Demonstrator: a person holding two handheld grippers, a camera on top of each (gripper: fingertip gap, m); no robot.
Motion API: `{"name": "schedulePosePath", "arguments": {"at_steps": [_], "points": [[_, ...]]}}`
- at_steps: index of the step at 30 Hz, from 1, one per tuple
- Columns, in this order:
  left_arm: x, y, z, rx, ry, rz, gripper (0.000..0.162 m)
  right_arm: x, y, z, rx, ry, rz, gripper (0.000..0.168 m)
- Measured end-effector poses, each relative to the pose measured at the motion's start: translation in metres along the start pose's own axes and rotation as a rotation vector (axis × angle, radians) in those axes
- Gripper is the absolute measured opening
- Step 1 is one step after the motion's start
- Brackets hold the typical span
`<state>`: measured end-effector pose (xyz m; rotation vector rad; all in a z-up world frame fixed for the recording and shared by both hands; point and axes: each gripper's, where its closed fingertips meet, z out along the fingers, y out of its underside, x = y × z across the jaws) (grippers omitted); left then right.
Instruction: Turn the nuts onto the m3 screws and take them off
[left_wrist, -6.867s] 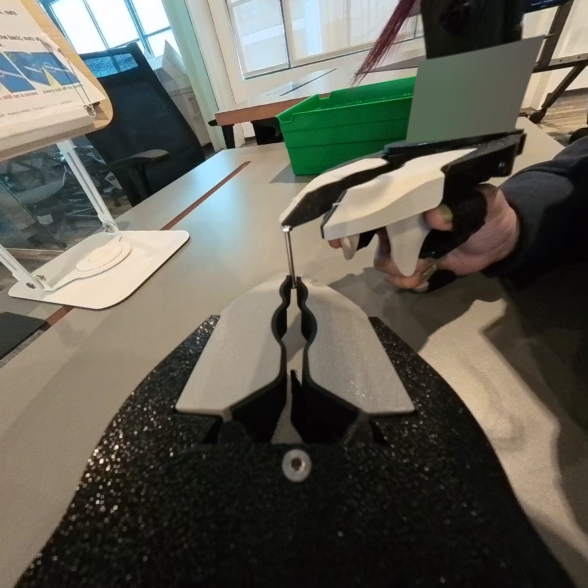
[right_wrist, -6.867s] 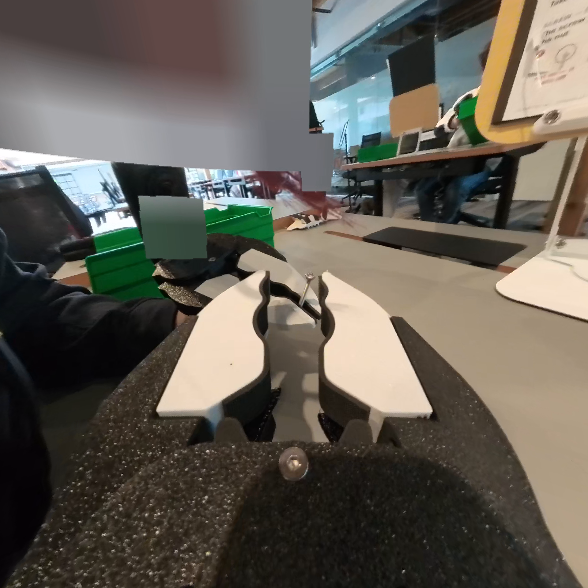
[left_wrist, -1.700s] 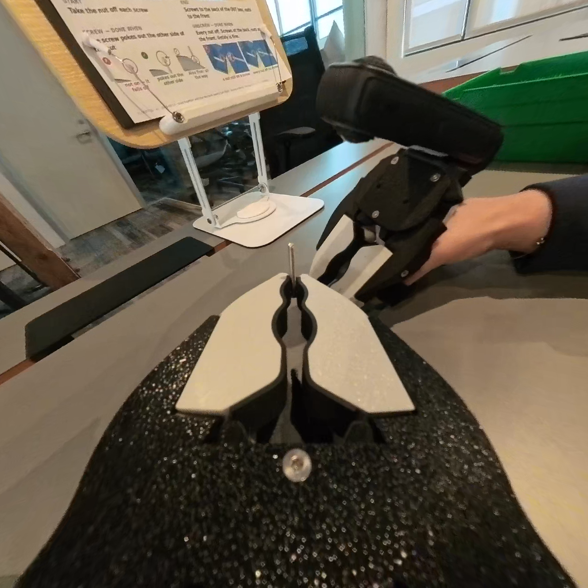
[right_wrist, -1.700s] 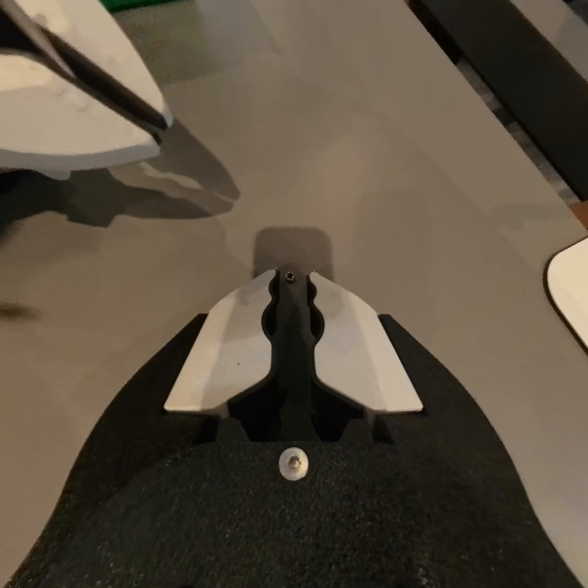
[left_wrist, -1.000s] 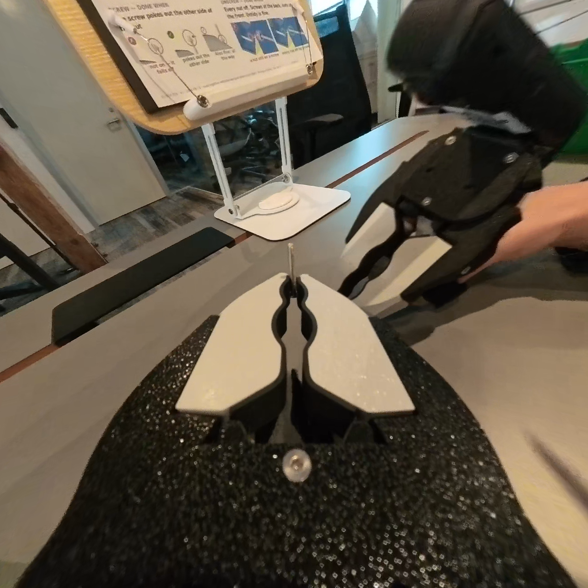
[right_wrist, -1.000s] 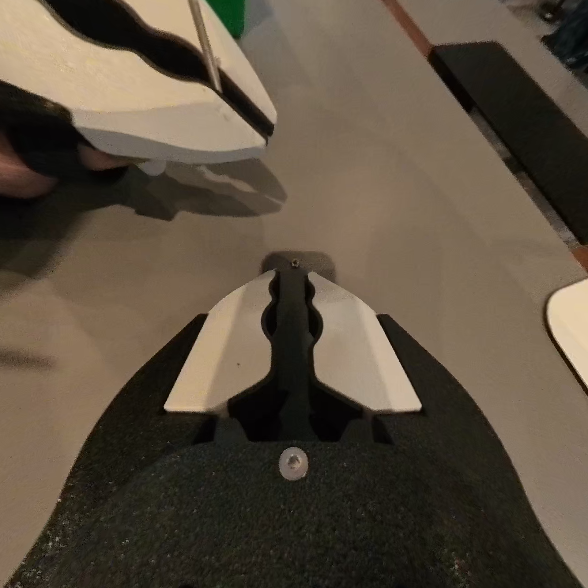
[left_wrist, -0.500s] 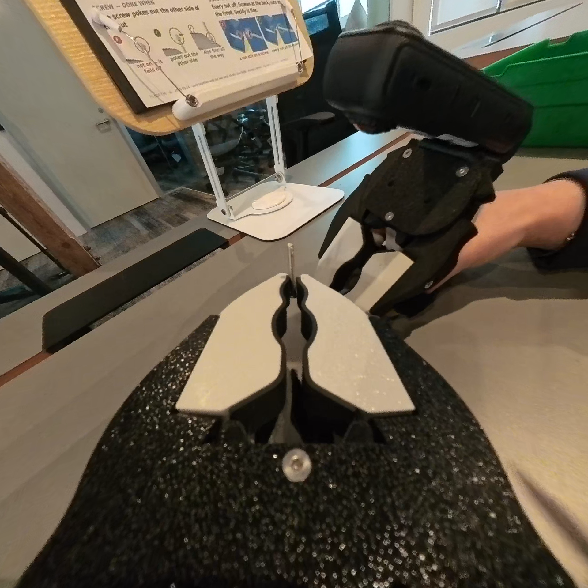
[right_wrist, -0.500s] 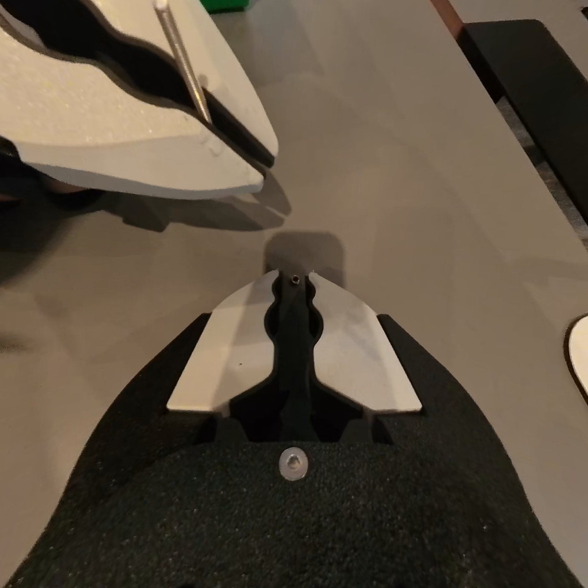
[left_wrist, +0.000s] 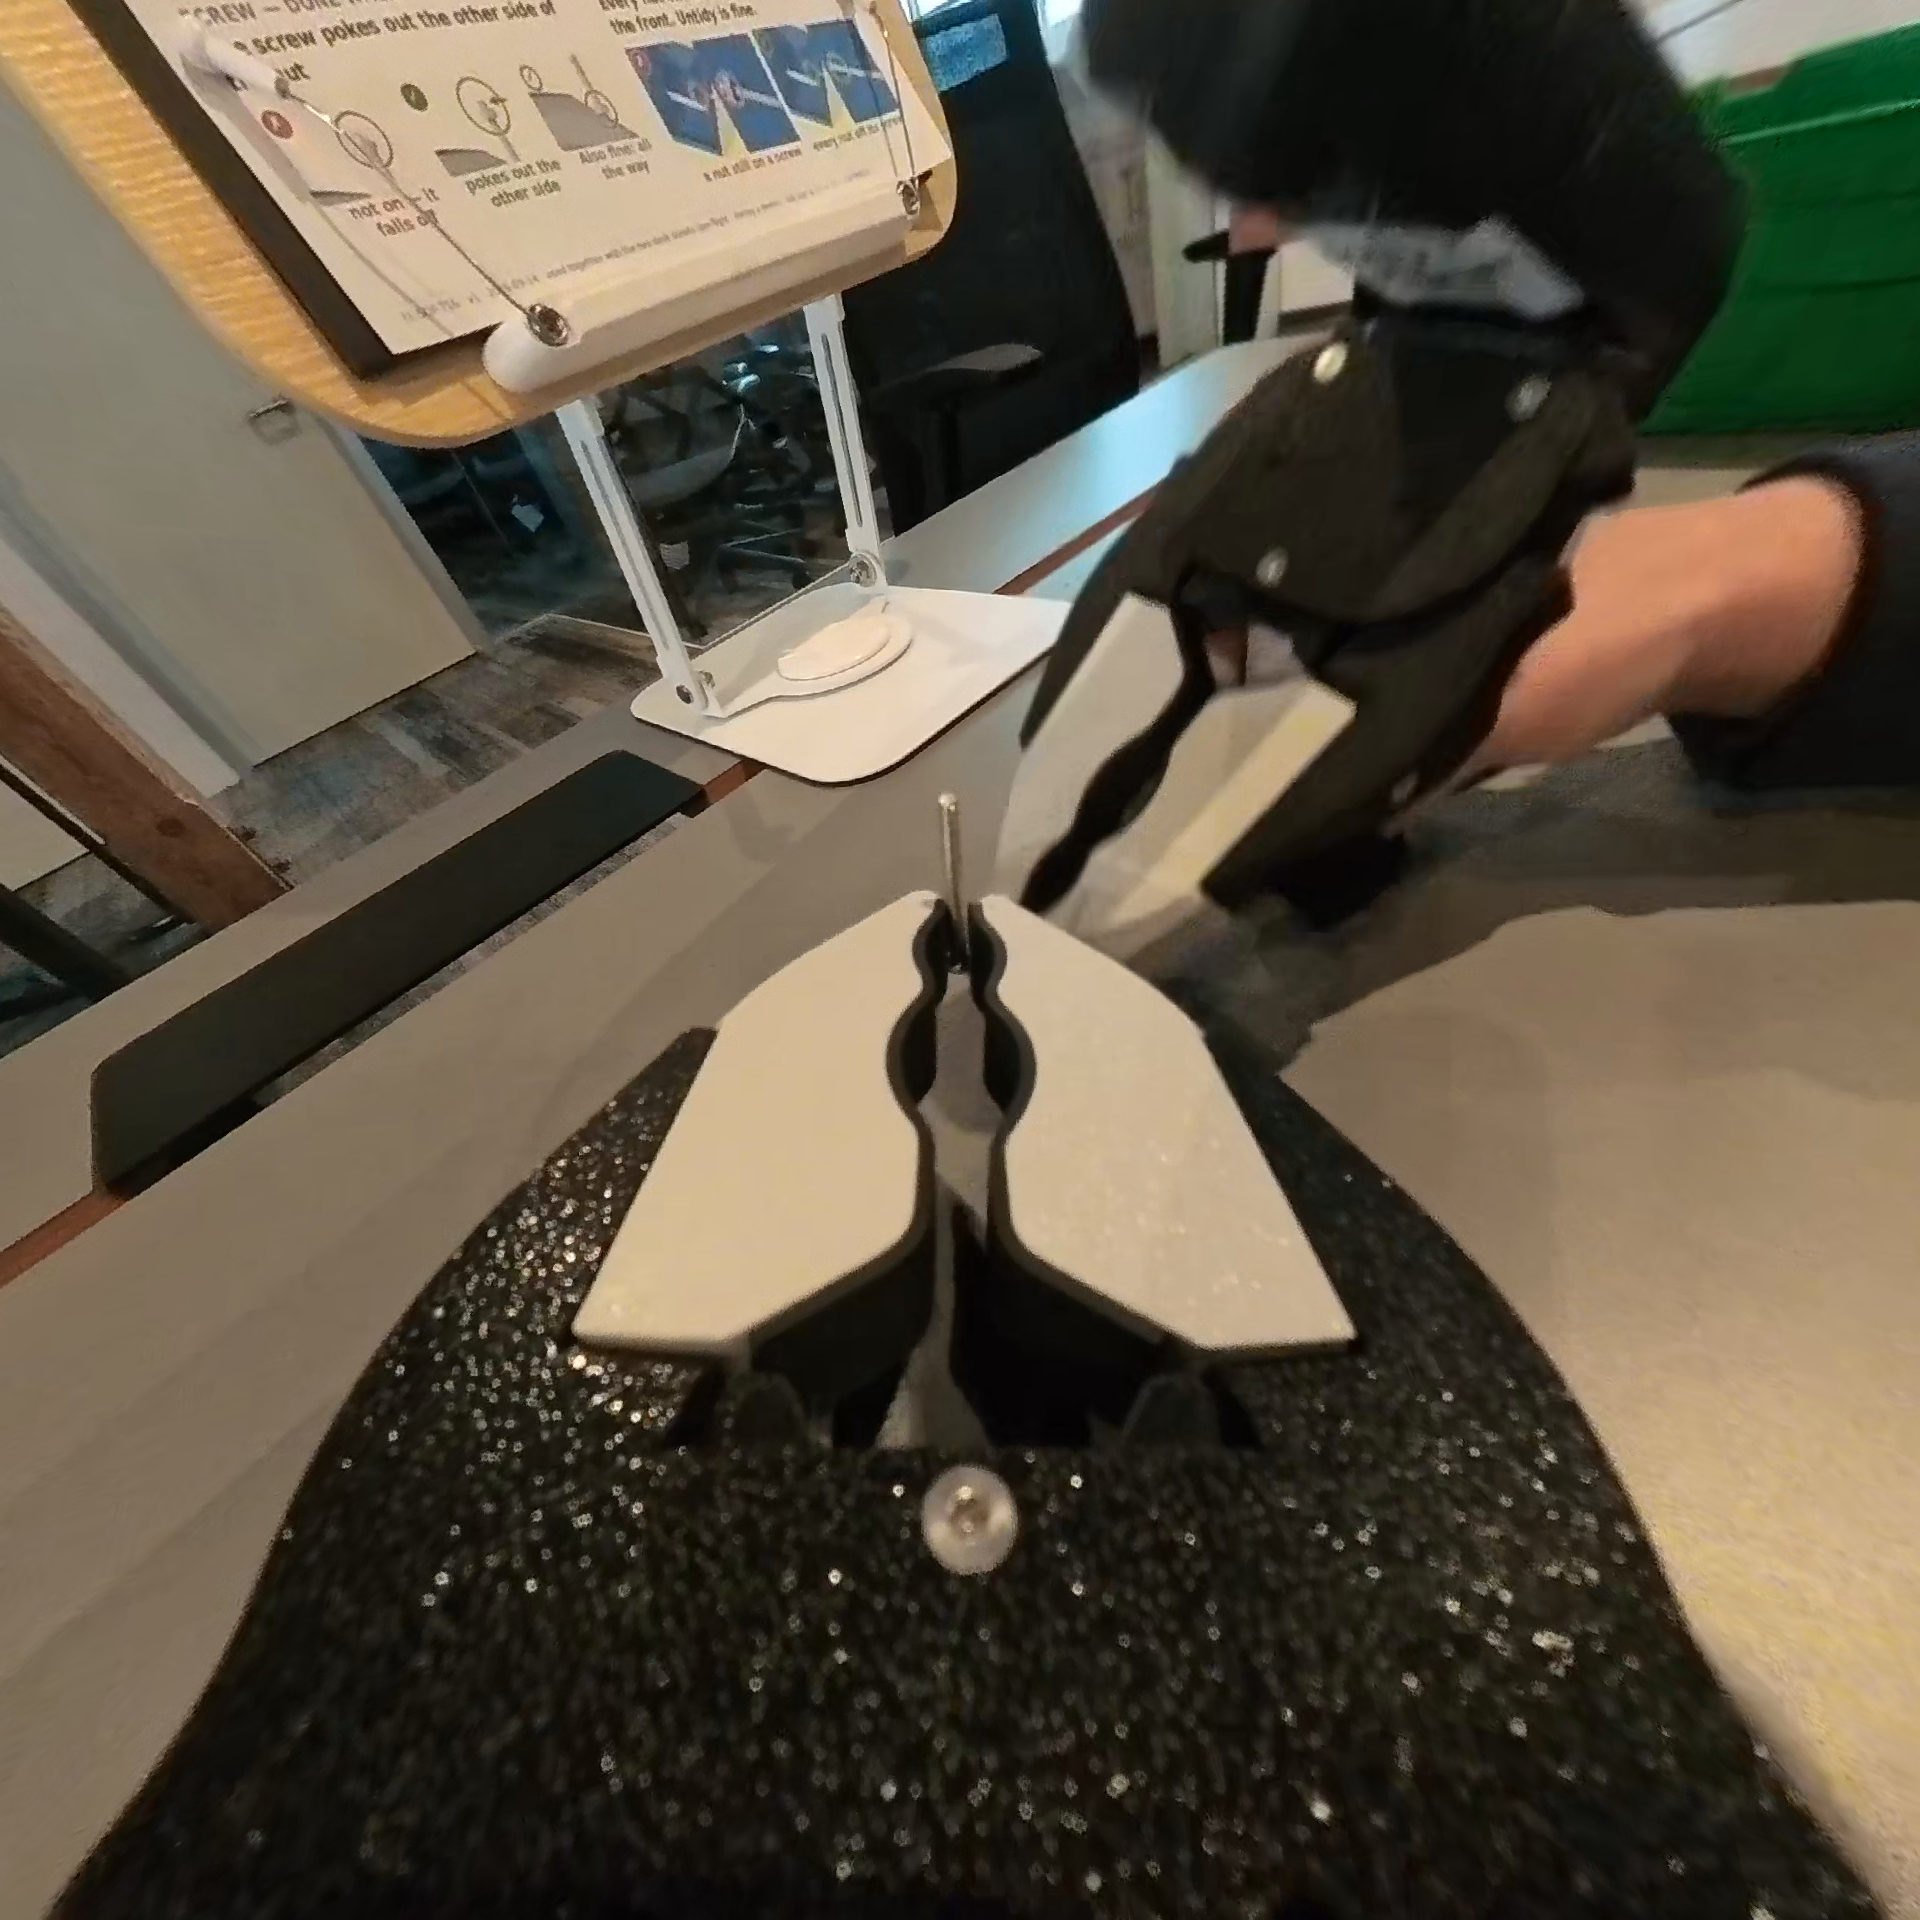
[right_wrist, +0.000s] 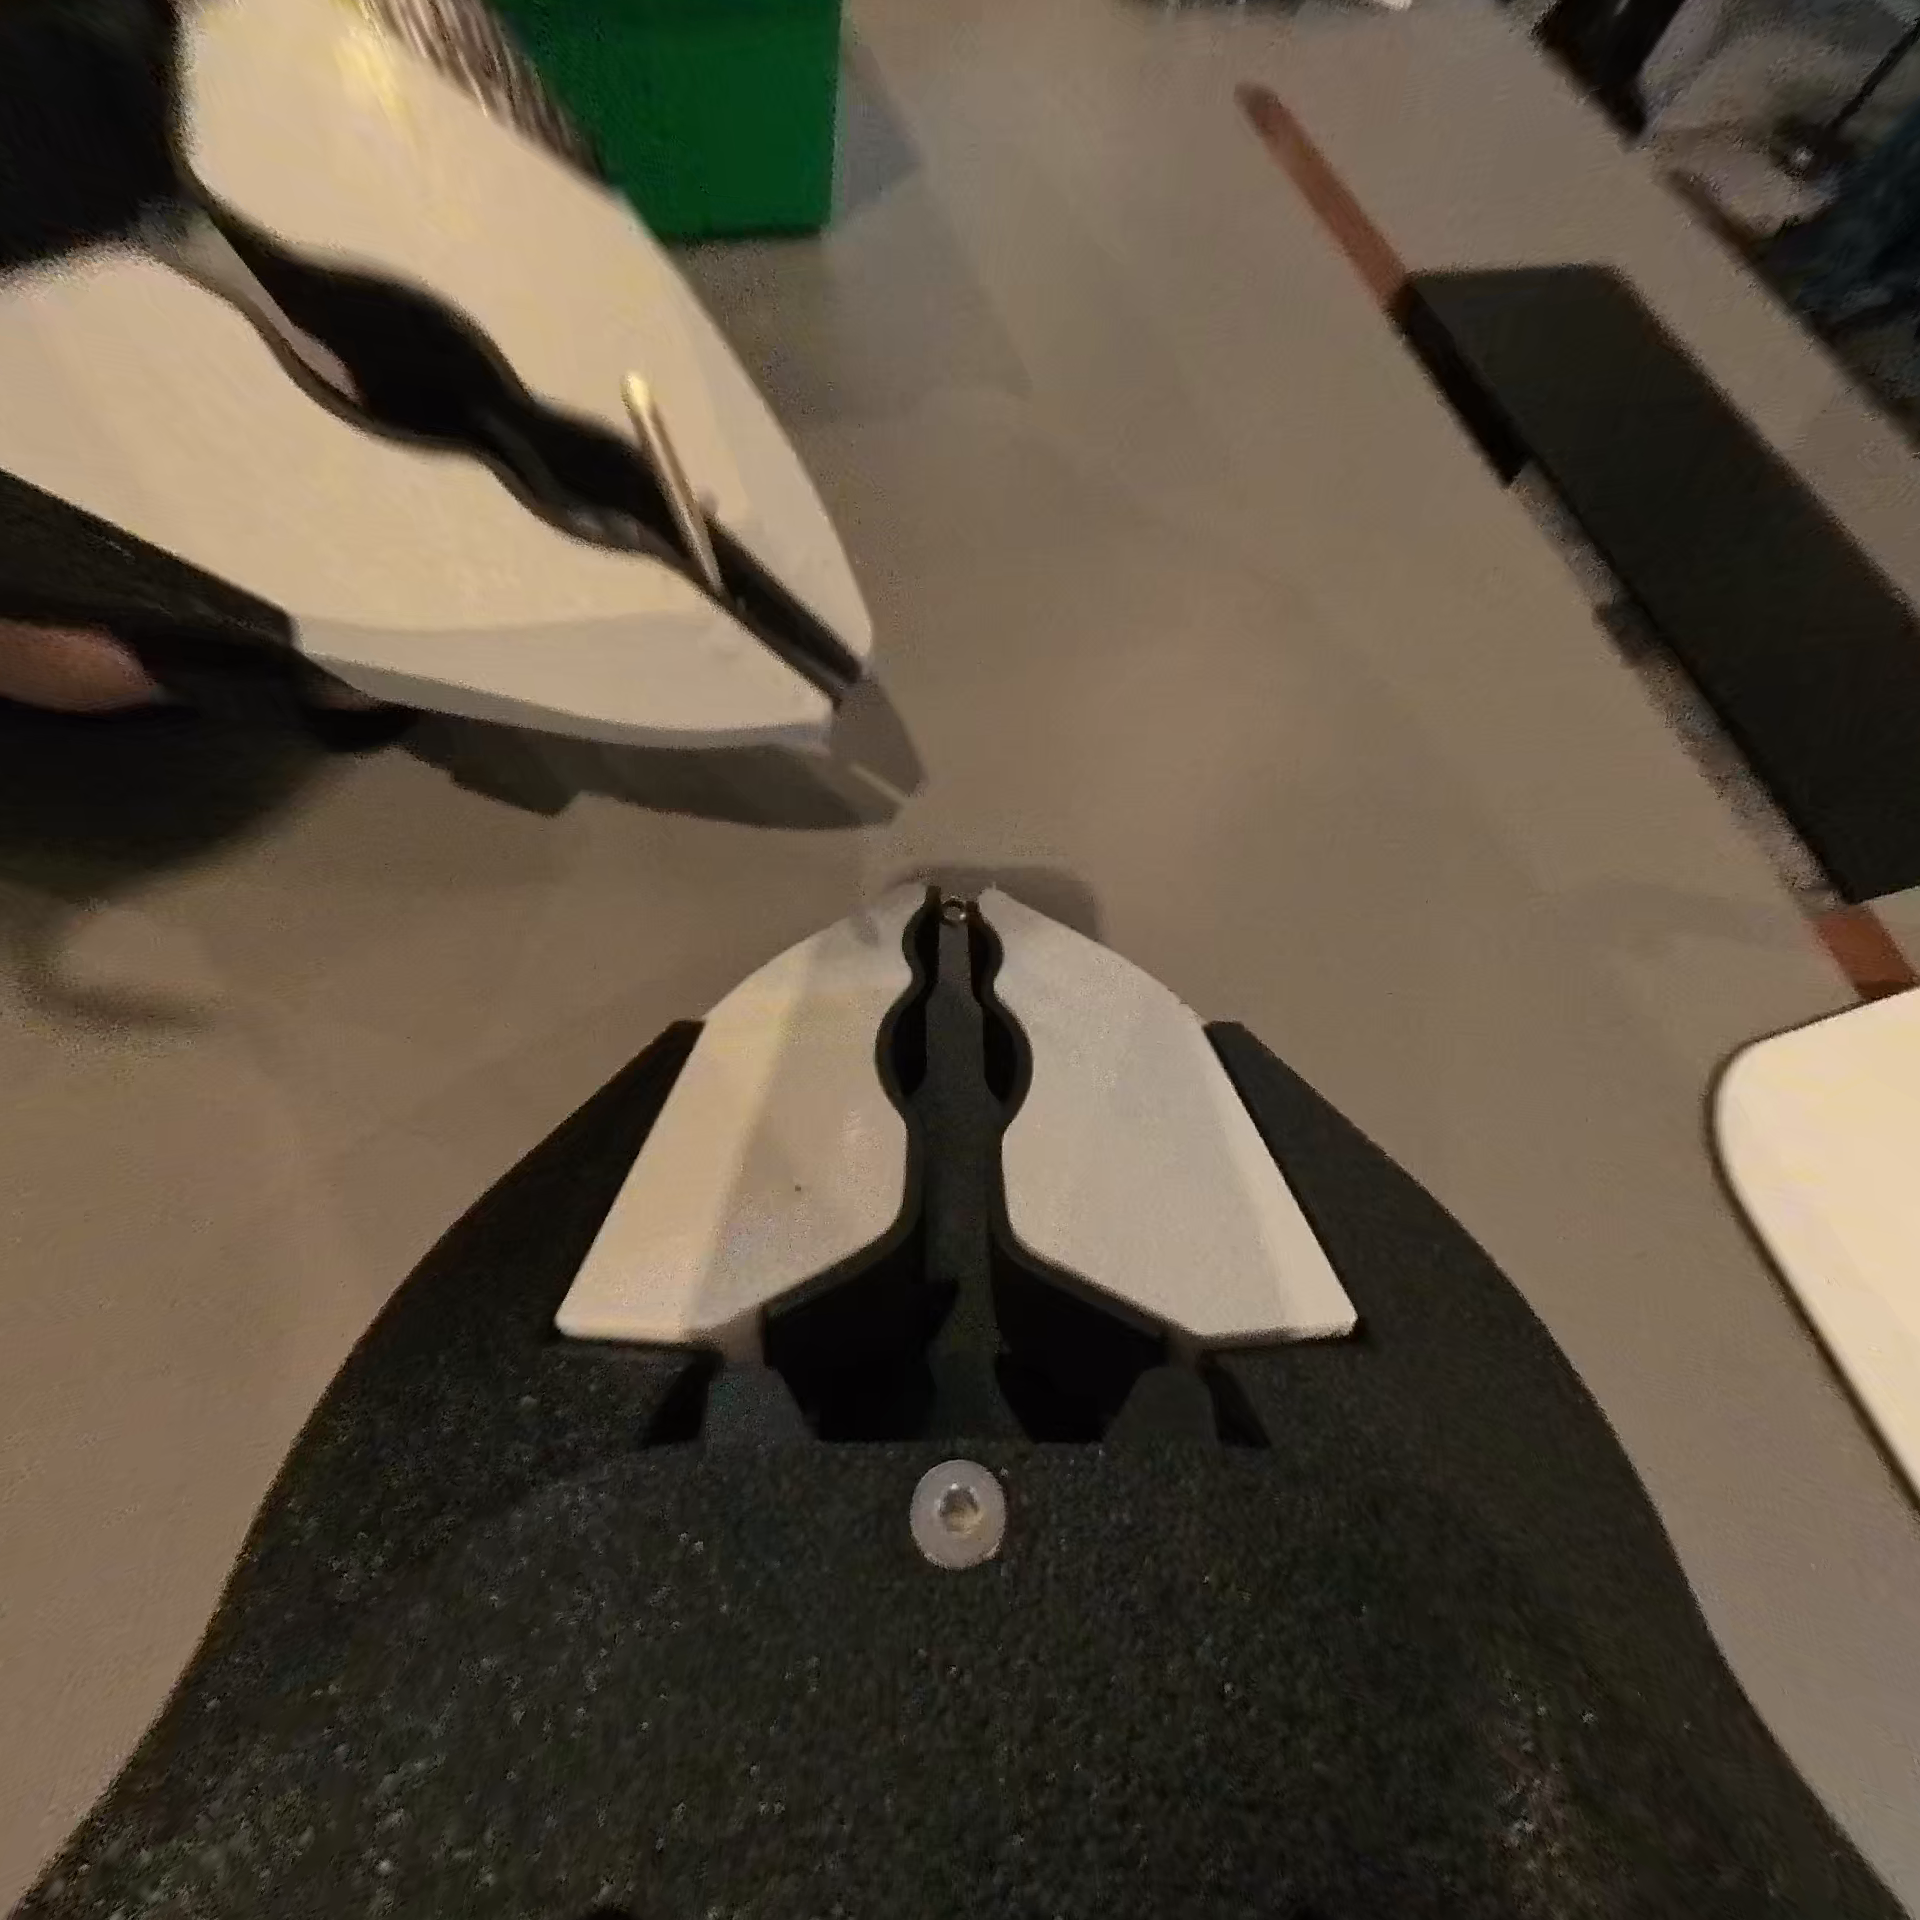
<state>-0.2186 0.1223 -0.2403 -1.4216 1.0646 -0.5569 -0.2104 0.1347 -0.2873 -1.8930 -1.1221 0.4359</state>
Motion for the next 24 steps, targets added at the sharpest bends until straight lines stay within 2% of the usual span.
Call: {"name": "schedulePosePath", "arguments": {"at_steps": [5,9,24], "points": [[0.003,0.001,0.001,-0.012,0.014,0.012,0.003,-0.003,-0.045,-0.040,0.198,-0.054,-0.021,0.005],[0.009,0.001,0.003,-0.016,0.040,0.029,0.002,-0.021,-0.068,-0.057,0.278,-0.119,-0.078,0.005],[0.017,0.003,0.004,-0.034,0.083,0.056,0.002,-0.032,-0.065,-0.053,0.202,-0.103,-0.183,0.005]]}}
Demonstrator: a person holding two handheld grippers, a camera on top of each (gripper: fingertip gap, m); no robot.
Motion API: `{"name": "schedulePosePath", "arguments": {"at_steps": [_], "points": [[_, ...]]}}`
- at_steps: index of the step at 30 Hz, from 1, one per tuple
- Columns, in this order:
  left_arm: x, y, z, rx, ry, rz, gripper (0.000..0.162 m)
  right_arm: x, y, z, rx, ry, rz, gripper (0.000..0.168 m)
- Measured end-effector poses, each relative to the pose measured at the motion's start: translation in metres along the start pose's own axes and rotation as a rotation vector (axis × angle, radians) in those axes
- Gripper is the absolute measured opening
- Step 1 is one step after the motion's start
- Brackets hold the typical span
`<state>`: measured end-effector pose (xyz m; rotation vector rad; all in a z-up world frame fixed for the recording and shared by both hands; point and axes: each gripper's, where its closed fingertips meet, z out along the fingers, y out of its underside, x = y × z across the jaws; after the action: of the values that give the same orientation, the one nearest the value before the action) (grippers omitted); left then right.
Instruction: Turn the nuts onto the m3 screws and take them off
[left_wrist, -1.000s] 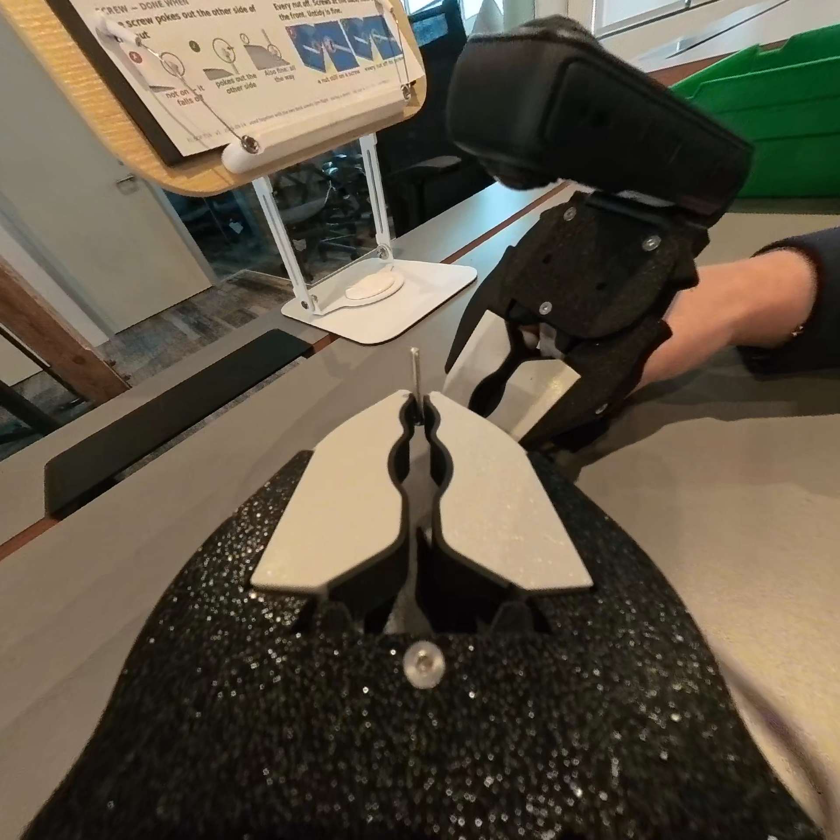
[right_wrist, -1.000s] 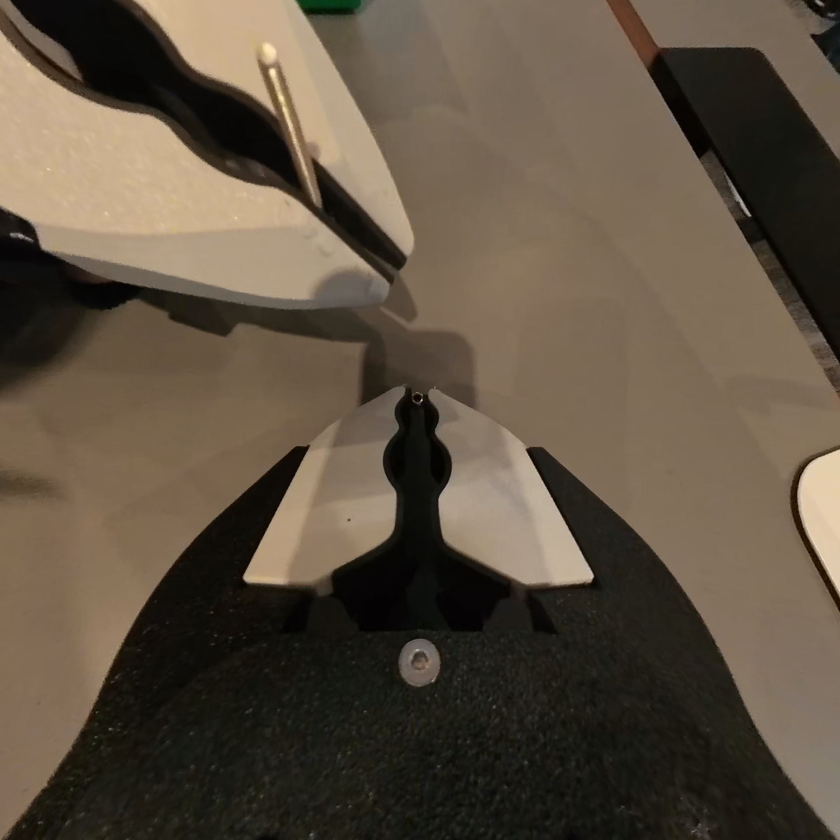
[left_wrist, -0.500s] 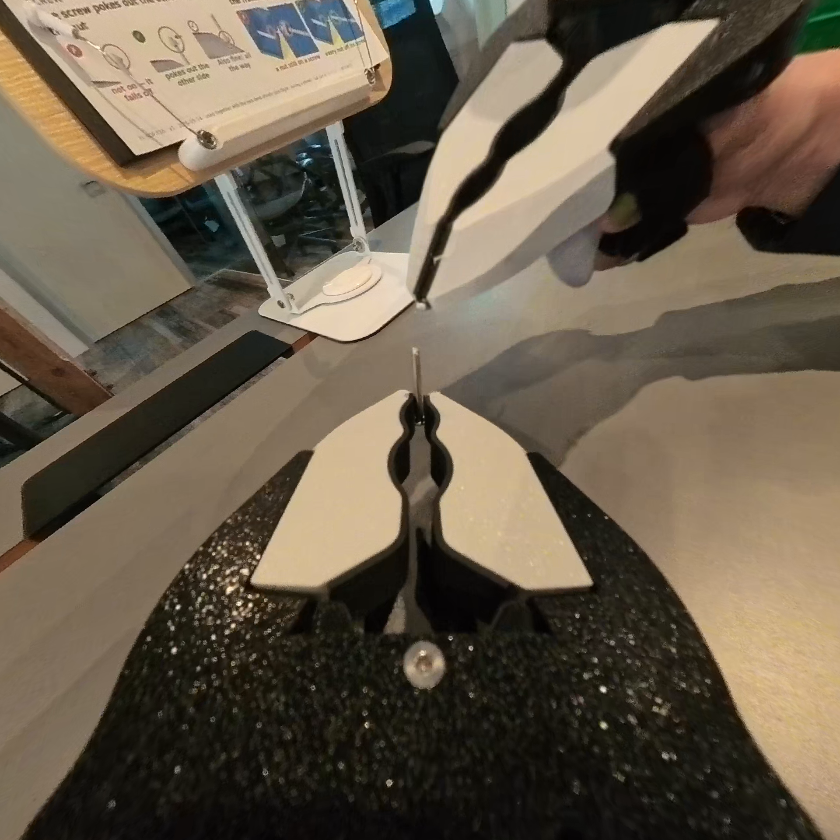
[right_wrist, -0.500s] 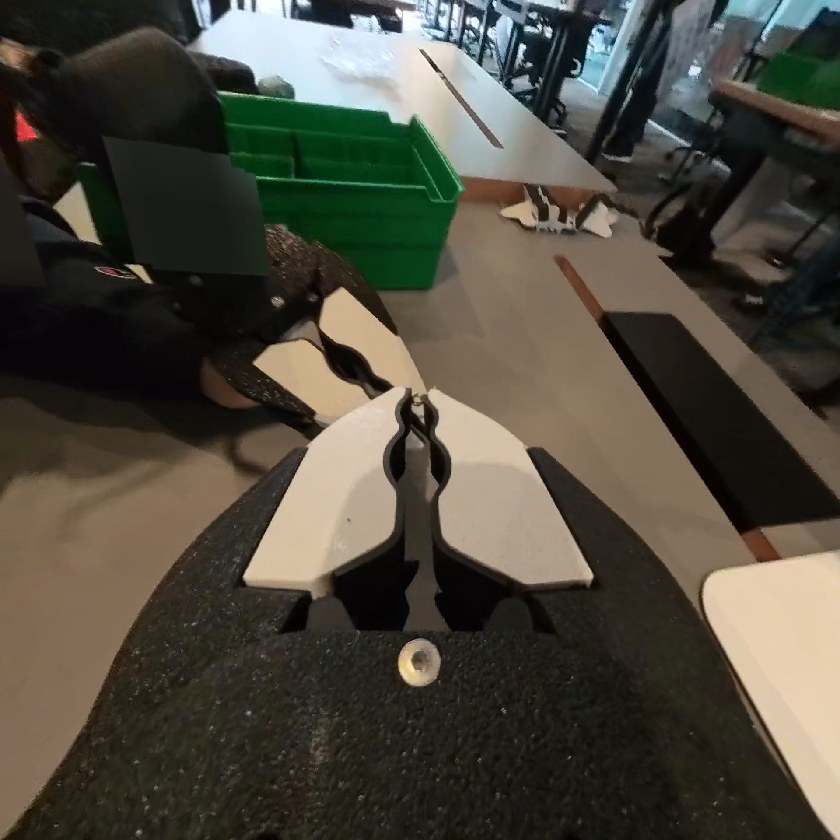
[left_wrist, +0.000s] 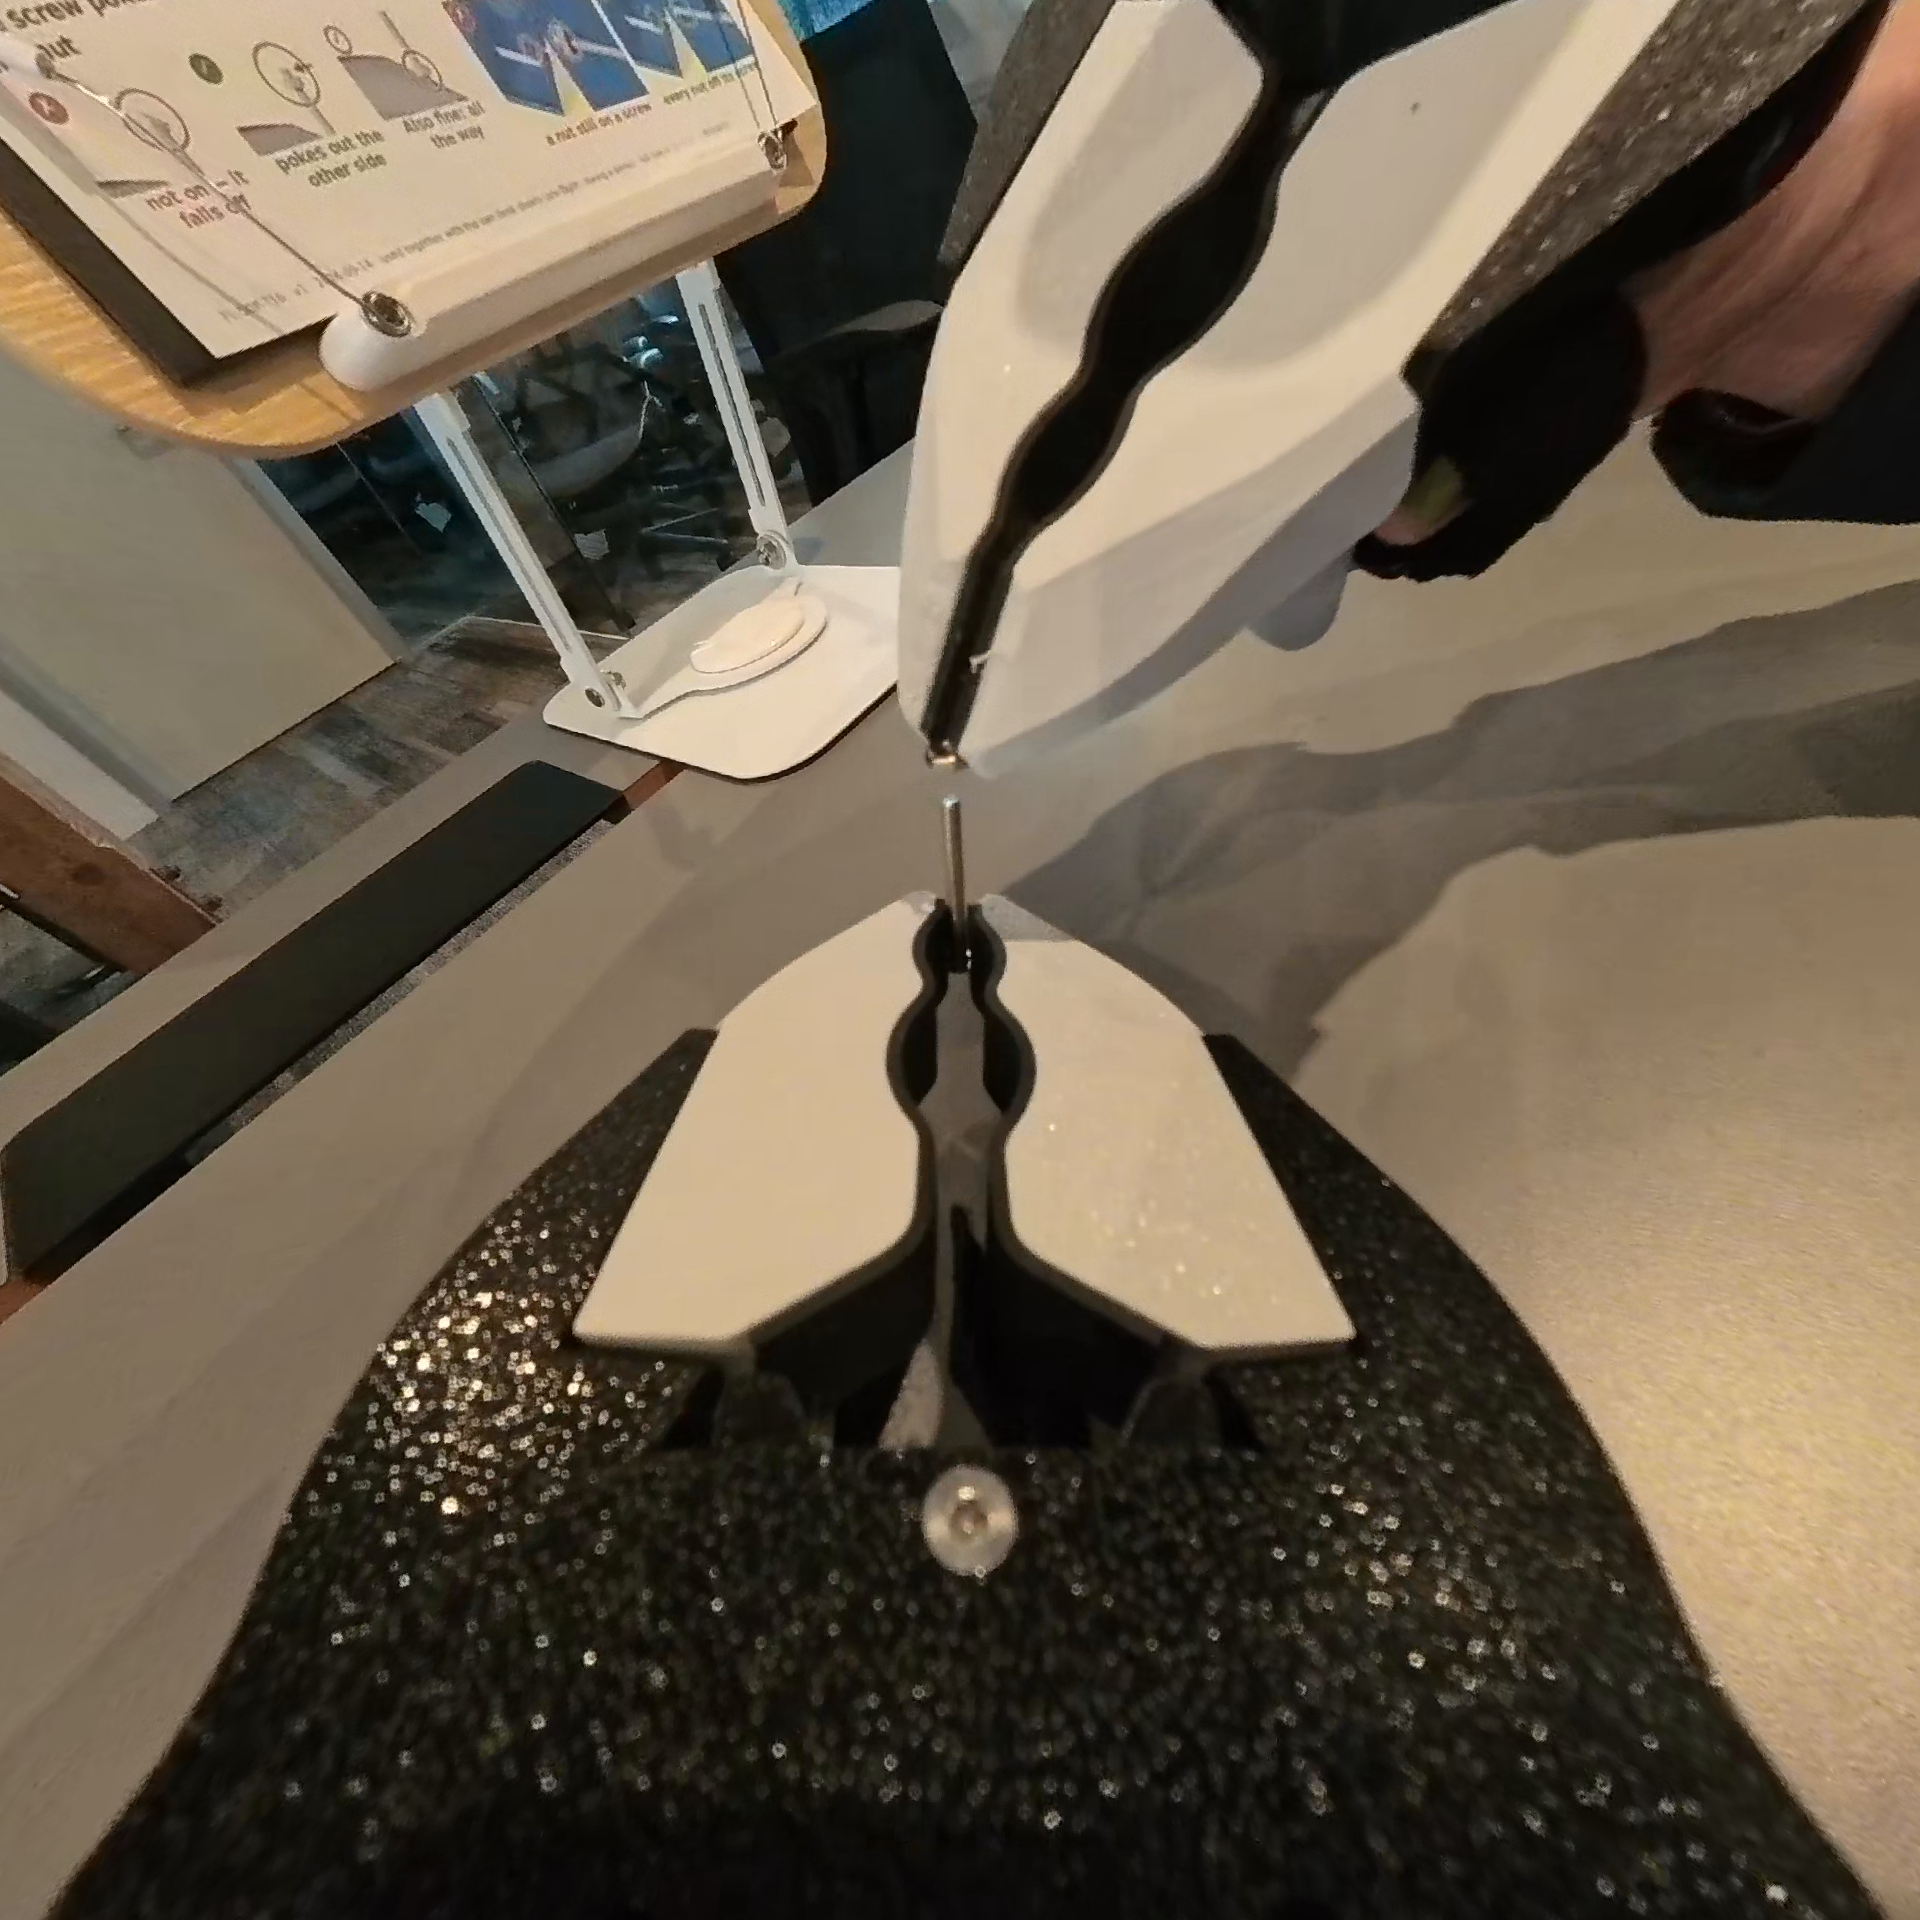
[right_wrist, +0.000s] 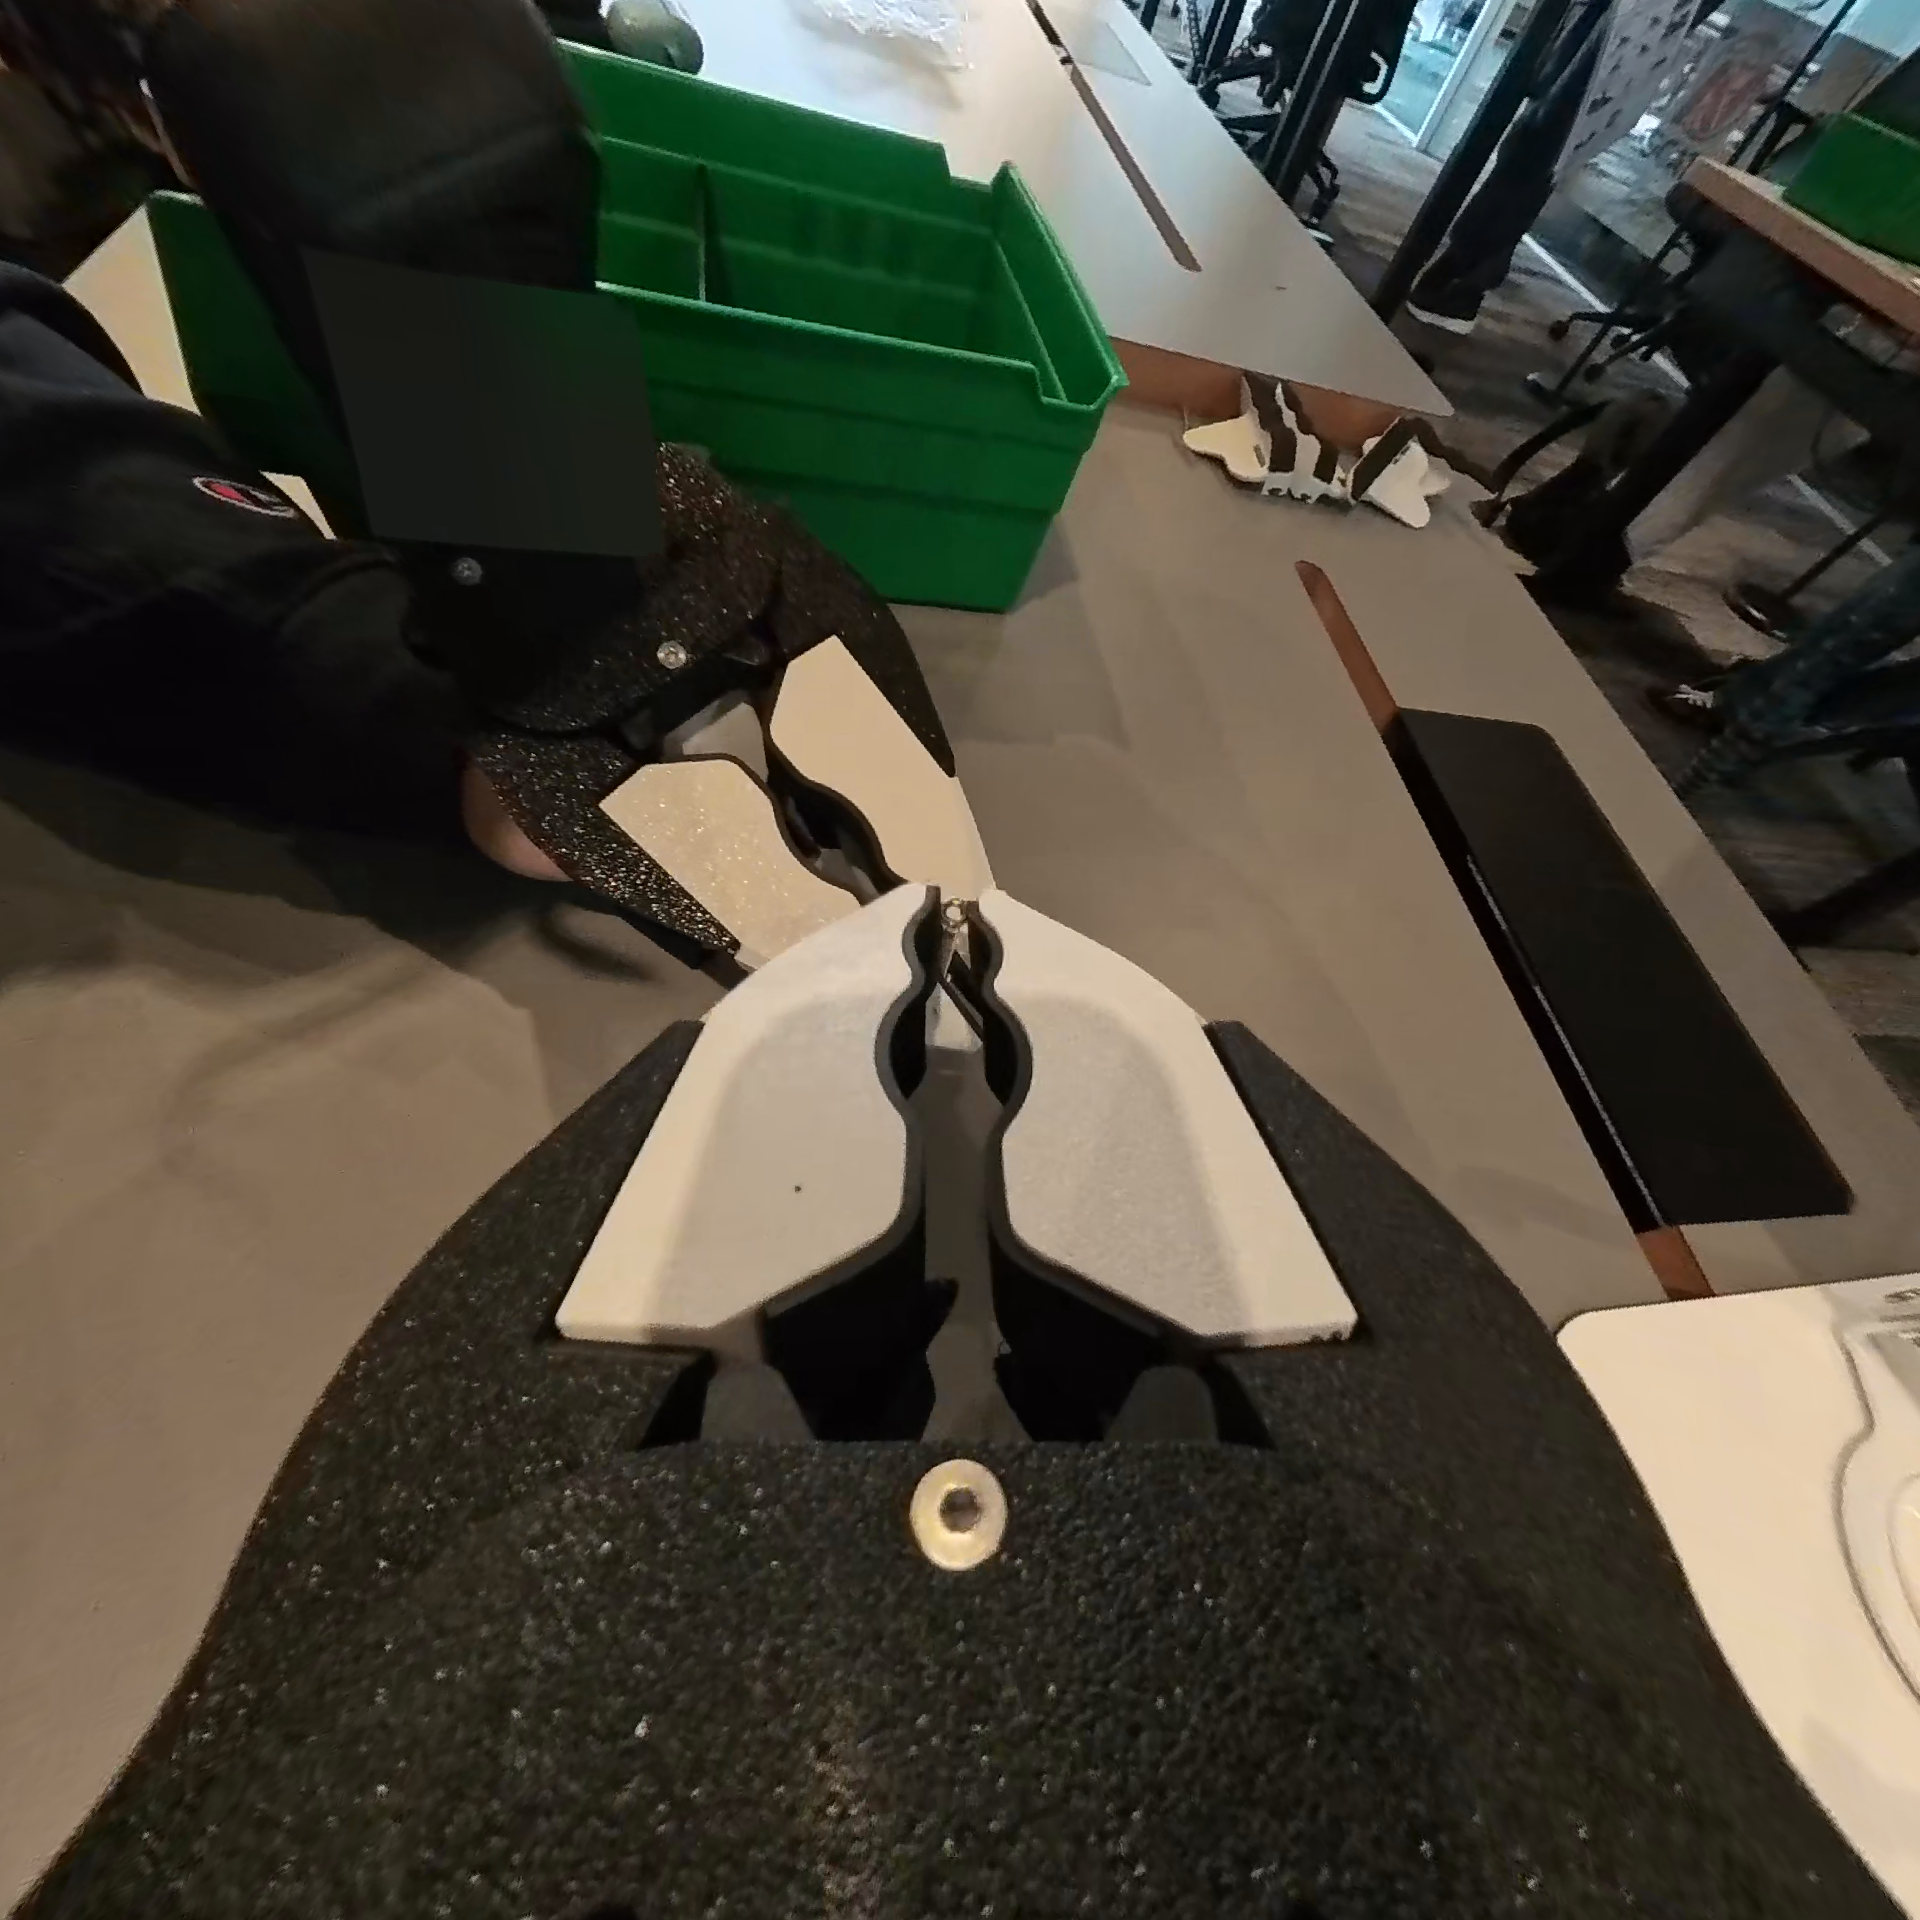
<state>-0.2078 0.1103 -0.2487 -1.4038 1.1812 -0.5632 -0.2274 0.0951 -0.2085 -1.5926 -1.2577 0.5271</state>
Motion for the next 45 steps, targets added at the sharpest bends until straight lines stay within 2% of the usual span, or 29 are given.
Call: {"name": "schedulePosePath", "arguments": {"at_steps": [27,32,35,39,42,45], "points": [[0.001,0.001,0.000,-0.006,0.006,0.007,0.002,0.000,0.010,0.005,-0.028,-0.023,0.033,0.006],[0.002,0.001,0.001,-0.008,0.009,0.008,0.002,-0.001,0.009,0.006,-0.016,-0.022,0.024,0.010],[0.002,0.001,0.001,-0.009,0.010,0.008,0.002,0.000,0.007,0.005,-0.009,-0.013,0.024,0.019],[0.002,0.001,0.001,-0.013,0.015,0.001,0.002,0.009,0.002,-0.002,0.062,0.047,0.060,0.036],[0.002,0.003,0.001,-0.022,0.036,-0.024,0.002,0.004,0.004,-0.007,0.221,0.073,0.171,0.035],[0.002,0.004,0.002,-0.029,0.050,-0.052,0.002,0.000,0.008,-0.012,0.318,0.137,0.181,0.037]]}}
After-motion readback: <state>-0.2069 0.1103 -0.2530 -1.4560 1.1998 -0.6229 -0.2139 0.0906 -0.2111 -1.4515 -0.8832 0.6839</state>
